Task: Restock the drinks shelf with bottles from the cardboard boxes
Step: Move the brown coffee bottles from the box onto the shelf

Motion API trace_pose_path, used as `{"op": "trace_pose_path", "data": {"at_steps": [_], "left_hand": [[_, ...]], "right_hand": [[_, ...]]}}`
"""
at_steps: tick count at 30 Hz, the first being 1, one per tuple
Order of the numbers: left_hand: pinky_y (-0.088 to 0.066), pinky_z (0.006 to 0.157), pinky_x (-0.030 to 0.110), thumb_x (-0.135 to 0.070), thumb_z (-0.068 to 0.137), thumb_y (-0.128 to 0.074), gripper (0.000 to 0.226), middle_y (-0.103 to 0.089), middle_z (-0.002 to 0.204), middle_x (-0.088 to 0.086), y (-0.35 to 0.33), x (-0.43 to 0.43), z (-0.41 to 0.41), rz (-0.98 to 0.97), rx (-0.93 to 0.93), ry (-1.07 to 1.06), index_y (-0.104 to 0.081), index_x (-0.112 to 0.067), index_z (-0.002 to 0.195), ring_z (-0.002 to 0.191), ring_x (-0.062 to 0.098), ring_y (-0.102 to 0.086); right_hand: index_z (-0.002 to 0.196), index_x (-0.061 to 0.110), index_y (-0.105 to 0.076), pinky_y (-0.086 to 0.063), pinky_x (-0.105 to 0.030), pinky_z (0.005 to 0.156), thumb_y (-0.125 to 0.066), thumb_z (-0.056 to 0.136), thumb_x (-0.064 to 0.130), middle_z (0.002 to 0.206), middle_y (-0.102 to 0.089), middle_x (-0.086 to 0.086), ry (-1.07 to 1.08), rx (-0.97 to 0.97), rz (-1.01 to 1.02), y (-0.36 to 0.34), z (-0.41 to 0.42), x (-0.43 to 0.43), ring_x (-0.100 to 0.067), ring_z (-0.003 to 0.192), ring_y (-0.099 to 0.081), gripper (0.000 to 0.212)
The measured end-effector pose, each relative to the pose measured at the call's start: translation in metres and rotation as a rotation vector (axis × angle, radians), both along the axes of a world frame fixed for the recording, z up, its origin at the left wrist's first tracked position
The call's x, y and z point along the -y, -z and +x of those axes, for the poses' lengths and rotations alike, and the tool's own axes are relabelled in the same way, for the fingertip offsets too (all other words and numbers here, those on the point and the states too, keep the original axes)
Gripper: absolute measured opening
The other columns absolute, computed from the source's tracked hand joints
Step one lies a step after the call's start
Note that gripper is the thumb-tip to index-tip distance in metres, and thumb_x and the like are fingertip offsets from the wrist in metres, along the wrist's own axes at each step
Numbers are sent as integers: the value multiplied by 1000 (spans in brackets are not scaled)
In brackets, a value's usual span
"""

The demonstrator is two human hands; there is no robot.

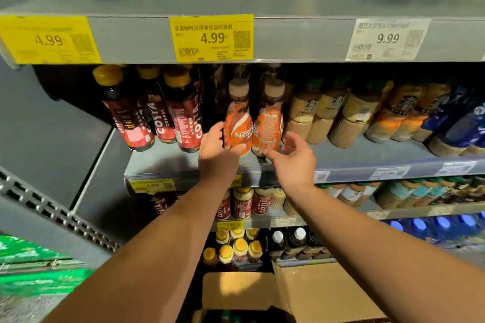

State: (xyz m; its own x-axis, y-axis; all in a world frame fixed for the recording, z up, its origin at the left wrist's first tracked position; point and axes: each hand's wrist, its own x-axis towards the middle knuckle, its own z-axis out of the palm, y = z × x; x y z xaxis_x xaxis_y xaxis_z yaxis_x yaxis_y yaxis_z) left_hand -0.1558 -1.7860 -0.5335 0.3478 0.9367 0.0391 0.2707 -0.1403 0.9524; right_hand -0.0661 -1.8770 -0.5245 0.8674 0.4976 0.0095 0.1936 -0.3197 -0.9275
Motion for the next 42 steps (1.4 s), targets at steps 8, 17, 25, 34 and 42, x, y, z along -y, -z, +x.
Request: {"op": "trace_pose_path", "data": {"at_steps": [8, 17, 25, 34, 42], "left_hand": [[-48, 94, 37, -21, 75, -76, 54, -57, 109, -5, 10, -13, 6, 7, -101, 77, -52, -23, 124, 105, 18, -59], [-46, 101, 41, -9, 81, -68, 53, -61, 114, -3, 16, -23, 6, -110, 16, 153, -47, -16, 130, 110, 19, -60], [-48, 92, 32, -26, 80, -73, 52, -57, 119, -1, 16, -25, 9, -46, -40, 96, -49, -19, 126, 105, 13, -56], [-49, 98, 38, -16, 86, -66, 42, -61, 112, -5, 13, -21, 4, -87, 27, 175, -50, -17, 126, 109, 16, -59], [-46, 101, 40, -30, 80, -73, 61, -51, 132, 2, 13, -24, 4, -48, -64, 118, -46, -20, 134, 120, 18, -51]], "right_hand": [[98, 21, -56, -50, -30, 77, -84, 69, 26, 103, -65, -2, 43, 48, -101, 5, 7, -17, -19, 92, -62, 40], [110, 16, -53, -52, -32, 82, -80, 72, 24, 95, -61, 5, 36, 11, -92, 12, 12, -18, -15, 89, -60, 47], [118, 19, -58, -49, -37, 92, -82, 69, 35, 111, -54, 0, -43, 111, -177, 14, 10, -17, -19, 103, -57, 56], [120, 16, -54, -49, -36, 88, -86, 63, 34, 113, -62, -1, 10, 88, -250, 9, 14, -19, -22, 107, -59, 68], [106, 19, -59, -51, -33, 83, -78, 74, 24, 98, -65, 2, 10, 70, -216, 13, 15, -15, -18, 96, -61, 38]]}}
